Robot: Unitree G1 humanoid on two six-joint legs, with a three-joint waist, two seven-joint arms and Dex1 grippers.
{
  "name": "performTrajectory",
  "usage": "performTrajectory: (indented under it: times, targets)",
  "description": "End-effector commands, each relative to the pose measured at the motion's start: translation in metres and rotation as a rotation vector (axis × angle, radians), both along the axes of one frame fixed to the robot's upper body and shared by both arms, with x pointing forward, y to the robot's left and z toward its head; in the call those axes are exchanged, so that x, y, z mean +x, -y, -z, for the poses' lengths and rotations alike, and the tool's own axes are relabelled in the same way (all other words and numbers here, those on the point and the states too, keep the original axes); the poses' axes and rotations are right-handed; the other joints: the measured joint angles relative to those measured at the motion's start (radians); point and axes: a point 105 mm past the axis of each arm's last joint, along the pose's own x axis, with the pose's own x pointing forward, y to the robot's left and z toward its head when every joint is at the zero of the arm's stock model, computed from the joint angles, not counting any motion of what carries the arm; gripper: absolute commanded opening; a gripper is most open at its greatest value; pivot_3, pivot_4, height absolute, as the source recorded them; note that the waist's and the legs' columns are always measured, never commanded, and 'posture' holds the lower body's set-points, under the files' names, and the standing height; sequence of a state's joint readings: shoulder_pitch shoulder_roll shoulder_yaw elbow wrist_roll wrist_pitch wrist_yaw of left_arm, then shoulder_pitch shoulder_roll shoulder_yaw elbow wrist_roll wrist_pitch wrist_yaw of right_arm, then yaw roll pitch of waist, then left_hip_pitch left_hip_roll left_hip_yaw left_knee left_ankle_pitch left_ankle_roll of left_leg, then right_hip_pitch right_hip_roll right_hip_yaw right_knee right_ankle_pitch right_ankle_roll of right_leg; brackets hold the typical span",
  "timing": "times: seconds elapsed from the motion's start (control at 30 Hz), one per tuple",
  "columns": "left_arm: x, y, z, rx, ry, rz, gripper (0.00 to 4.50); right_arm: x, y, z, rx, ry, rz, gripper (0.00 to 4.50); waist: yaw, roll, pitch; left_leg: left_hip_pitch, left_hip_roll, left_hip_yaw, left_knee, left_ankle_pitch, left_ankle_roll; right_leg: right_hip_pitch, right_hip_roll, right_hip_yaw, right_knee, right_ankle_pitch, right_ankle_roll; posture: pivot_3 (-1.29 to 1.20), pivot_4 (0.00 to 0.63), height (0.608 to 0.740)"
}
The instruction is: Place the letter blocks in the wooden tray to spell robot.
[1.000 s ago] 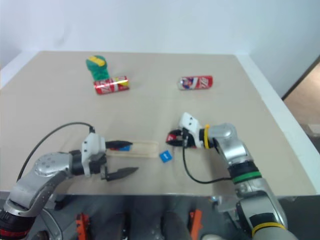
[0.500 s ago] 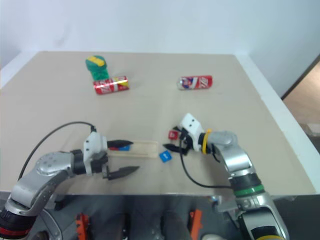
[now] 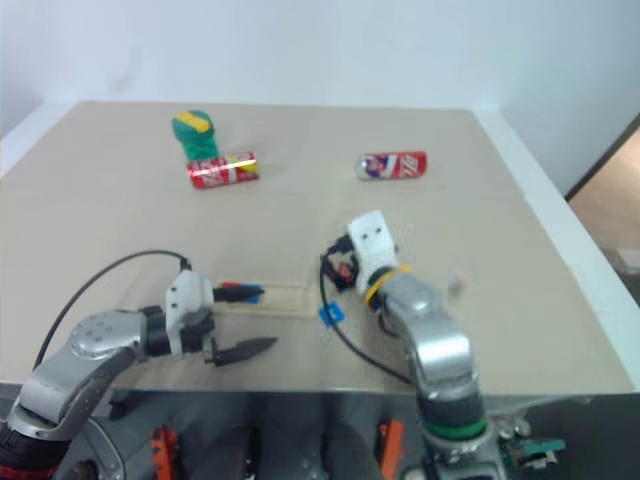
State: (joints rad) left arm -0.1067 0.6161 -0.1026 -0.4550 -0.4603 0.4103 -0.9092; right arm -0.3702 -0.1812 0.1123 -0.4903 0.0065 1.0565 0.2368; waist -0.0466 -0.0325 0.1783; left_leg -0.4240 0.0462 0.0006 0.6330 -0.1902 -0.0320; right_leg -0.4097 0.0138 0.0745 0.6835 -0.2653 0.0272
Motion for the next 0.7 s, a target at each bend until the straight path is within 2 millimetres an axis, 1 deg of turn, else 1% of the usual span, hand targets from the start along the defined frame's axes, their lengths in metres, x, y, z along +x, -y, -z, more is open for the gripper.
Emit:
performTrajectory:
  times: [0.03, 0.13, 0.27, 0.4, 0.47, 0.6, 0.7]
  targets:
    - [-0.001, 0.000, -0.005, 0.003, 0.039, 0.010, 4.50, -0.006, 0.005, -0.011, 0.005, 0.054, 0.082, 4.48, 0.000, 0.000, 0.000, 0.000, 0.000, 0.000, 0.001, 0.000, 0.000, 0.000, -0.001, 0.000, 0.000, 0.000, 0.001, 0.00, 0.150, 0.740]
    - [0.000, 0.000, -0.003, 0.014, 0.038, 0.018, 4.50, -0.008, 0.010, -0.004, 0.014, 0.028, 0.124, 4.48, -0.001, 0.000, 0.000, 0.000, 0.000, 0.002, 0.002, 0.000, 0.000, 0.001, -0.001, 0.001, 0.000, 0.001, 0.001, 0.00, 0.150, 0.740]
    - [0.002, 0.002, -0.003, 0.018, 0.034, 0.043, 4.50, -0.012, 0.007, 0.004, 0.069, -0.003, 0.160, 4.48, -0.001, 0.000, 0.000, 0.000, 0.000, 0.001, 0.002, 0.000, 0.000, 0.000, 0.000, 0.000, 0.000, 0.001, 0.001, 0.00, 0.150, 0.740]
    - [0.006, 0.001, -0.004, 0.025, 0.035, 0.060, 4.50, -0.013, 0.000, 0.001, 0.085, 0.019, 0.129, 4.48, -0.001, 0.000, 0.000, 0.000, 0.001, 0.000, 0.001, 0.000, 0.000, 0.000, 0.001, 0.000, 0.000, 0.001, 0.000, 0.00, 0.150, 0.740]
    - [0.009, 0.000, -0.004, 0.033, 0.038, 0.068, 4.50, -0.011, -0.001, -0.001, 0.089, 0.021, 0.104, 4.48, -0.001, 0.000, 0.000, 0.000, 0.000, 0.000, 0.001, 0.000, 0.000, 0.000, 0.001, 0.000, 0.000, 0.000, 0.000, 0.00, 0.150, 0.740]
    - [0.011, 0.000, -0.004, 0.042, 0.044, 0.081, 4.50, -0.009, 0.005, -0.001, 0.056, 0.027, 0.102, 4.48, -0.001, 0.000, 0.000, 0.000, 0.000, 0.000, 0.001, 0.000, 0.000, 0.000, 0.000, 0.000, 0.000, 0.000, 0.000, 0.00, 0.150, 0.740]
    - [0.011, -0.001, -0.002, 0.045, 0.048, 0.076, 4.50, -0.008, 0.005, -0.005, 0.058, 0.042, 0.079, 4.48, -0.001, 0.000, 0.000, 0.000, 0.000, 0.000, 0.001, 0.000, 0.000, 0.000, 0.000, 0.000, 0.000, 0.000, 0.000, 0.00, 0.150, 0.740]
